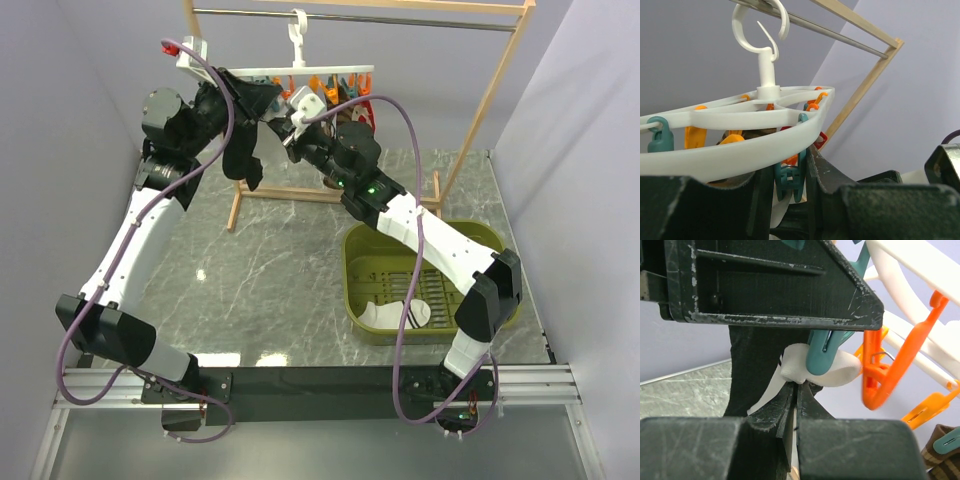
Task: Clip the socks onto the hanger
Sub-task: Clamp the sock onto the hanger.
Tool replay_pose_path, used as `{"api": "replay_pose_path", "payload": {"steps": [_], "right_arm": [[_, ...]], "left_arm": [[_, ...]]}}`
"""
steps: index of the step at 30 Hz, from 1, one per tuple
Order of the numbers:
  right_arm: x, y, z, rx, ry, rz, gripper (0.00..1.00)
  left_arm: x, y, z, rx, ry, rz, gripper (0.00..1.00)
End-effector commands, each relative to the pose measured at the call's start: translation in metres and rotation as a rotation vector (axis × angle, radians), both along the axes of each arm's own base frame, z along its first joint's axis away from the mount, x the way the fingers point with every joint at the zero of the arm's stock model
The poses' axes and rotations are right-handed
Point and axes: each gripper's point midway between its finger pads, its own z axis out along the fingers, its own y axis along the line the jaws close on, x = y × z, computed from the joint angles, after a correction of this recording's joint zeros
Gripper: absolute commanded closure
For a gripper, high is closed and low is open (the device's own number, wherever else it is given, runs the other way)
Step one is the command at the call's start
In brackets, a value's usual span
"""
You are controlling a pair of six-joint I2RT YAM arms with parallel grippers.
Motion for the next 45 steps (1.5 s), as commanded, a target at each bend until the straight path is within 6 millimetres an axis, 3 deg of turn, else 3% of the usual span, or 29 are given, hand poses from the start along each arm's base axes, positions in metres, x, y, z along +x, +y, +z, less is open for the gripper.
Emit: {"api": "replay_pose_path", "payload": {"steps": [1,8,26,39,42,45], "right_arm": [[-0.007,-0.003,0.032,0.042,-0.05,-0.002,1.0],[-0.016,-0.007,0.036,0.051,-0.048,0.021,1.0],[-0.017,-0.004,0.048,0.03,-0.052,0.03,1.0],[-0.017,0.006,0.036,-0.013,-0.031,0.04,1.0],[-0.016,0.006,0.035,-0.016,-0.025,0.036,1.0],[-0.015,0.005,0.034,-0.01,-0.023,0.028,1.0]], "left_arm": [[-0.026,0.007,0.033,0.001,-0.118,0.011,0.76],[-0.022,0.012,0.035,0.031,-0.14,0.05,0.76],[-0.023,0.007,0.029,0.04,-0.147,0.018,0.76],[-0.024,0.007,0.032,0.036,-0.15,0.018,0.75],[-0.024,0.007,0.031,0.037,-0.151,0.017,0.73],[-0.024,0.008,0.028,0.037,-0.147,0.026,0.61]]}}
